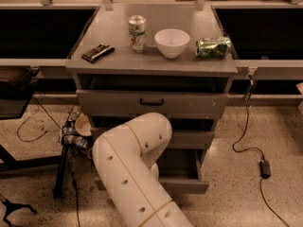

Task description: Open bottom drawer

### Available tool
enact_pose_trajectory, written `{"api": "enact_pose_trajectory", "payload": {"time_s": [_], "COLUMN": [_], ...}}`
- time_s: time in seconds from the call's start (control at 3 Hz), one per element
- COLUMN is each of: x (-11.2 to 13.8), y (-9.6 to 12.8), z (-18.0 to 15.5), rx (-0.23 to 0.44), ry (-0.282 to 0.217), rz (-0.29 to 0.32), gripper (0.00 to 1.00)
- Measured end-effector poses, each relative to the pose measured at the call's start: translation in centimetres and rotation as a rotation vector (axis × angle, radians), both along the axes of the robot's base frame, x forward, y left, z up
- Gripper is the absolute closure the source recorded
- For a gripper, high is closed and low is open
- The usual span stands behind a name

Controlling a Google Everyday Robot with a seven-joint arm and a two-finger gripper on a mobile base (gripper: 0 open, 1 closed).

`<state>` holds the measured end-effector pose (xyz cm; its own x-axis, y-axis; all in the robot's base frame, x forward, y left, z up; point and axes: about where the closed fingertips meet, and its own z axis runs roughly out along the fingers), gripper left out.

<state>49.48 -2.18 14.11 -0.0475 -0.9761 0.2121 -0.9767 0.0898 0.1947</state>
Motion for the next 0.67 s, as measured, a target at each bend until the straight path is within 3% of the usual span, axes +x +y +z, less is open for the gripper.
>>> {"api": "enact_pose_trajectory", "payload": {"time_s": [0.33,0.67], "x": [0.0,-0.5], "y": [0.1,0.2], "z": [0.0,1.4], "rx": [0.000,0.013], "ry": [0.000,-0.040], "rz": [0.000,0.005], "gripper": [0.00,0.00]}}
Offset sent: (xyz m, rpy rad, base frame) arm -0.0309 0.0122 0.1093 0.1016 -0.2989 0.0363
